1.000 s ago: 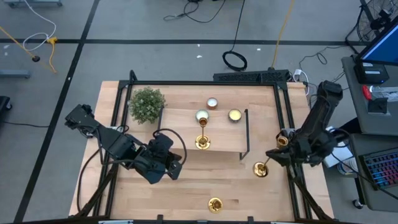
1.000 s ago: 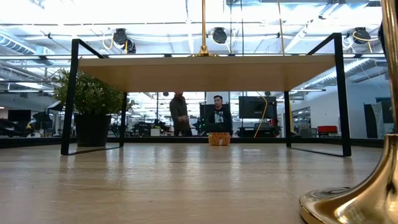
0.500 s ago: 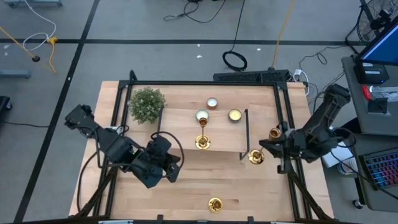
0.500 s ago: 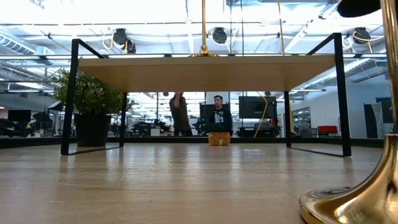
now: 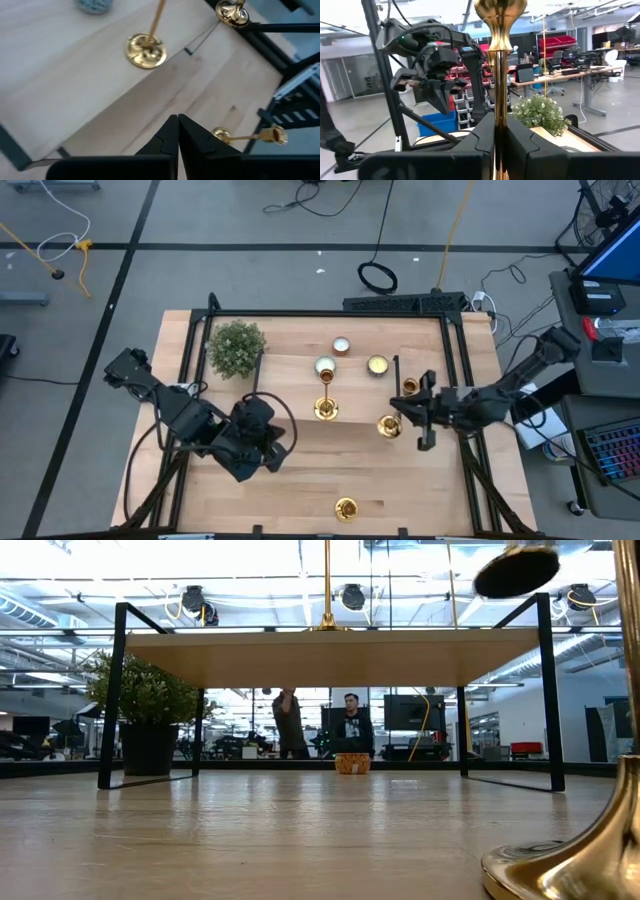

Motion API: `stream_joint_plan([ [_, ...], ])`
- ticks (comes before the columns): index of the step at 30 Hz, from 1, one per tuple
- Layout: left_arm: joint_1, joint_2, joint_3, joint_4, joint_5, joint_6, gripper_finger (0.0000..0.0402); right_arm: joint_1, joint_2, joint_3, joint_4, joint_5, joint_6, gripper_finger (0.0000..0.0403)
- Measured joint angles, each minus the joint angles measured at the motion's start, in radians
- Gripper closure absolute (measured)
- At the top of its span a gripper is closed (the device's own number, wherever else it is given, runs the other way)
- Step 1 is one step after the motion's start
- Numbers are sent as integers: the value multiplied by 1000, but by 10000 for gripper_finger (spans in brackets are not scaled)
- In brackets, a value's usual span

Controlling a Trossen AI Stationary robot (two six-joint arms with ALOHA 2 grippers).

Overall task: Pick & Place candle stick holders
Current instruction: Put the right gold candle holder on the shelf

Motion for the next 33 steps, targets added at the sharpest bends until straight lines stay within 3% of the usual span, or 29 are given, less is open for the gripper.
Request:
stream_joint_plan([
  [6, -6, 0, 0, -98, -15, -15, 393, -105, 50, 0, 9, -108, 48, 394],
  [12, -8, 0, 0, -177, -47, -4, 389, -187, 91, 0, 23, -119, 61, 385],
  [18, -8, 0, 0, -193, -53, 10, 393, -273, 115, 0, 23, -219, 55, 394],
  [25, -1, 0, 0, -195, -50, 24, 386, -294, 115, 19, 3, -214, -22, 393],
  [33, 2, 0, 0, -214, -43, 24, 397, -289, 109, 87, -172, -214, 4, 385],
])
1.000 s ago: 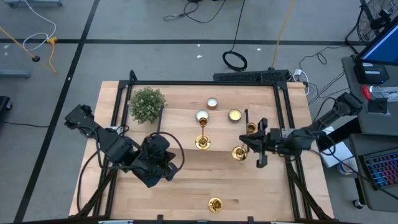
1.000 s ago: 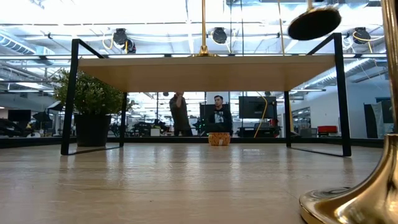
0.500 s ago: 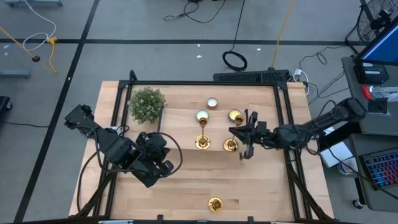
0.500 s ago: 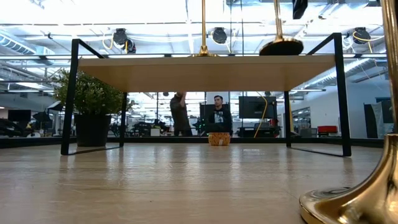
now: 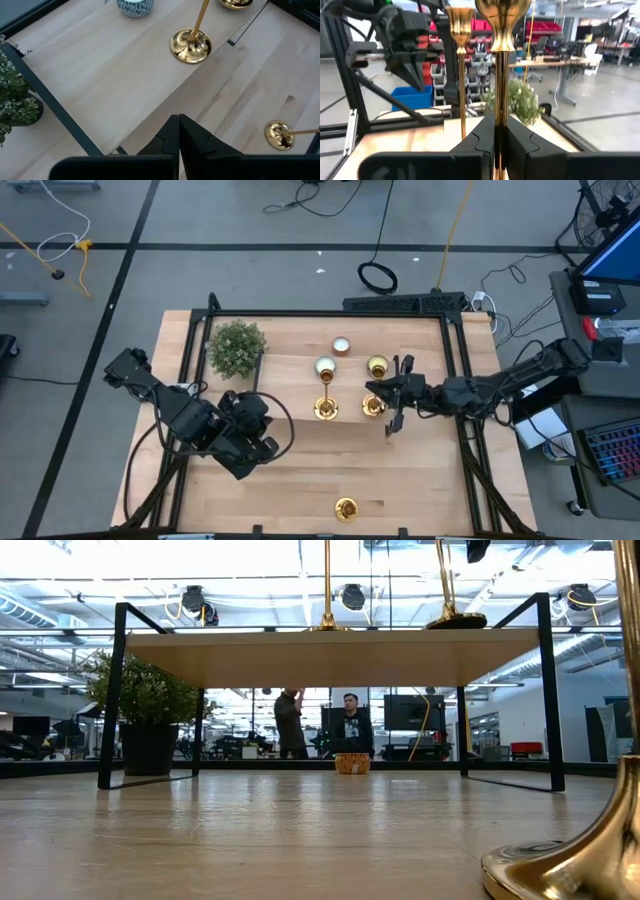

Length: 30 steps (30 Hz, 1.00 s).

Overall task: Pick & Place candle stick holders
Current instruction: Put the right gold candle holder on the shelf

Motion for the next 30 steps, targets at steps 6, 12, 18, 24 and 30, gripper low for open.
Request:
stream_joint_plan([
  [6, 0, 0, 0, -3, 0, 3, 385, 38, -26, 1, -28, 68, 2, 395],
  [12, 0, 0, 0, -9, 0, 7, 397, 79, -49, 1, -30, 160, -4, 385],
  [18, 0, 0, 0, -9, 1, 21, 386, 103, -49, 1, -69, 172, 8, 394],
  [24, 0, 0, 0, -9, 1, 26, 396, 125, -49, 1, -76, 237, -5, 389],
  [30, 0, 0, 0, -9, 10, 26, 385, 125, -47, 1, -76, 233, 14, 392],
])
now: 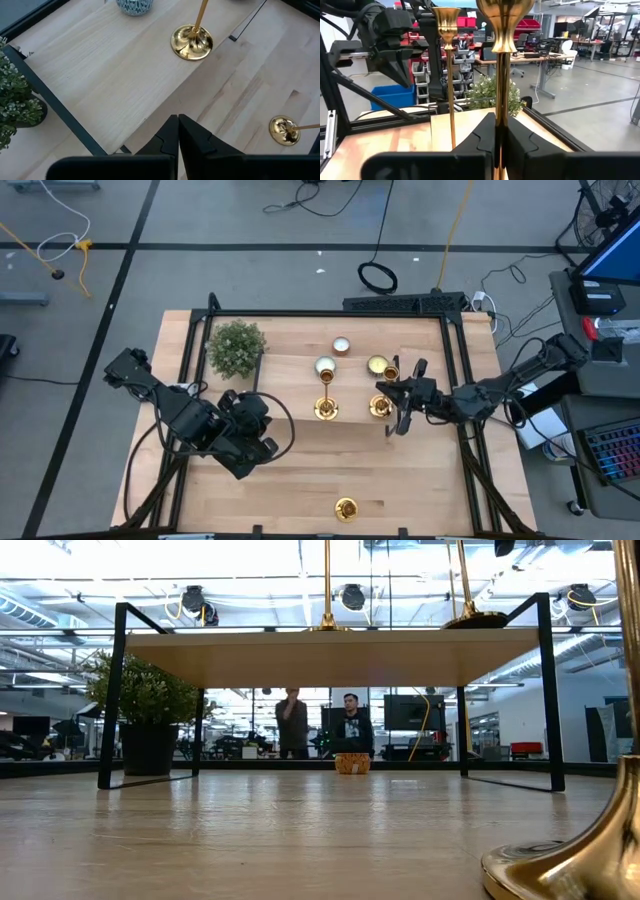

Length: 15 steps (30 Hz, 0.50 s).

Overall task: Pick & Place candle stick holders
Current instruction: Put the right gold candle holder on the shelf

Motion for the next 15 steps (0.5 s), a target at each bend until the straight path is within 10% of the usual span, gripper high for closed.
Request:
stream_joint_plan([
  [15, 0, 0, 0, 1, 1, 6, 394, 26, 8, -9, 3, 6, 30, 387],
])
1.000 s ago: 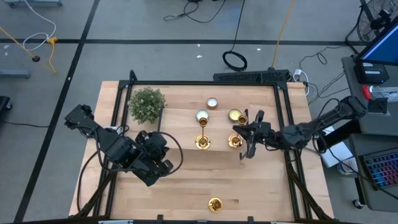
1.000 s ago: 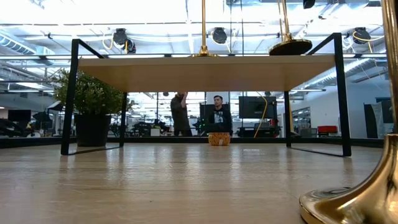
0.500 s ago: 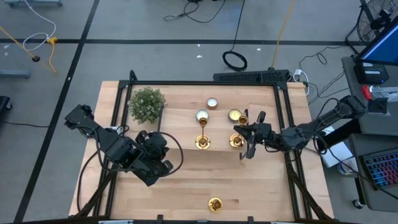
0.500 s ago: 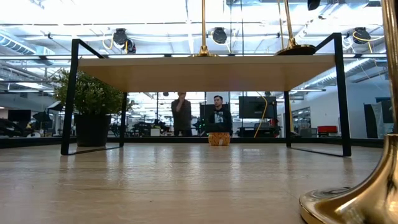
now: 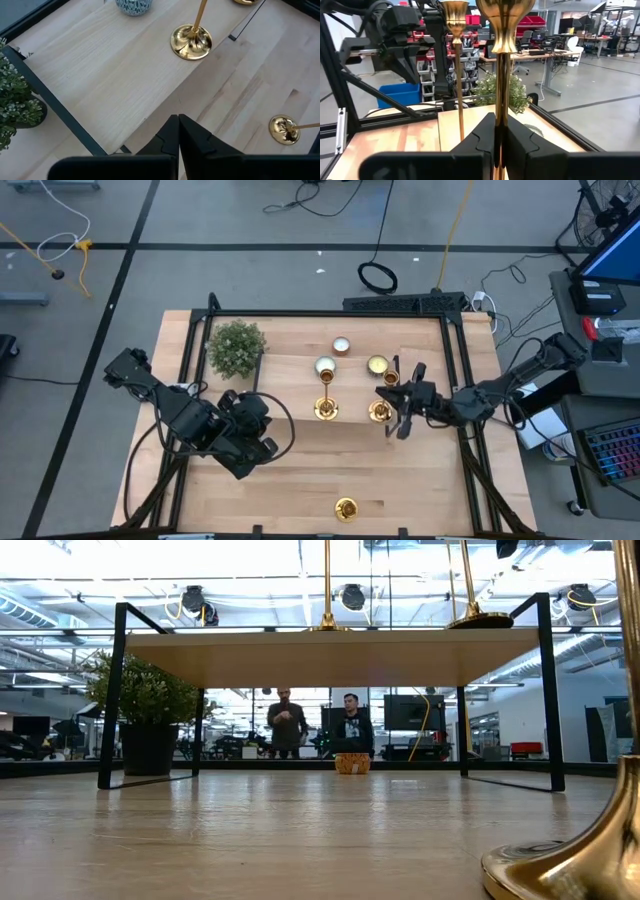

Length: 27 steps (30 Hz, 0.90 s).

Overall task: Pick & Place candle stick holders
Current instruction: Put the right gold candle holder on the shelf

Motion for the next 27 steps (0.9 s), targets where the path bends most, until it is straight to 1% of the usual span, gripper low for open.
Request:
stream_joint_plan([
  [3, 0, 0, 0, 0, 0, 1, 397, 0, 0, 0, 0, -1, 0, 394],
  [5, 0, 0, 0, 0, 0, 1, 391, 0, 4, 0, -2, -2, 0, 395],
  [10, 0, 0, 0, 0, 0, 1, 382, 0, 20, 0, 0, -2, 21, 386],
  [16, 0, 0, 0, 0, 0, 0, 398, 0, 47, 0, 27, -6, 16, 395],
  [23, 0, 0, 0, 0, 6, -1, 382, 0, 49, 0, 28, -5, 15, 377],
  [27, 0, 0, 0, 0, 6, -2, 389, 0, 49, 0, 28, -6, 15, 383],
])
